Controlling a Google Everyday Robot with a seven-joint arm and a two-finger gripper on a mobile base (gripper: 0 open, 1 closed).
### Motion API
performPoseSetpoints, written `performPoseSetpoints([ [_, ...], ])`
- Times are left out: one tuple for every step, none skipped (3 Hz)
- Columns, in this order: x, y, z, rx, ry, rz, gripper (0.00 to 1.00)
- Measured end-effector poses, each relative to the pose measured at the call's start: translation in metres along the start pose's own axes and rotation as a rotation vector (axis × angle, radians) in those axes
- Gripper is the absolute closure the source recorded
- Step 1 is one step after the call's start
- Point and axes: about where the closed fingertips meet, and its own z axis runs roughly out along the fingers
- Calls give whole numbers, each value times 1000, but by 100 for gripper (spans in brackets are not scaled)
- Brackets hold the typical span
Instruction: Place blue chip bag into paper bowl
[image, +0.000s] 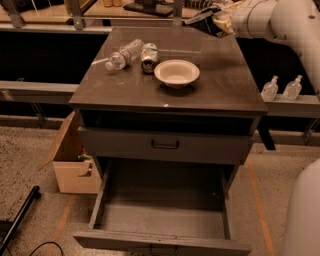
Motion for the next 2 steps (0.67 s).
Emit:
performPoseSetpoints([
  [-20, -3, -26, -45, -9, 45, 100],
  [-38, 4, -54, -122, -21, 90, 100],
])
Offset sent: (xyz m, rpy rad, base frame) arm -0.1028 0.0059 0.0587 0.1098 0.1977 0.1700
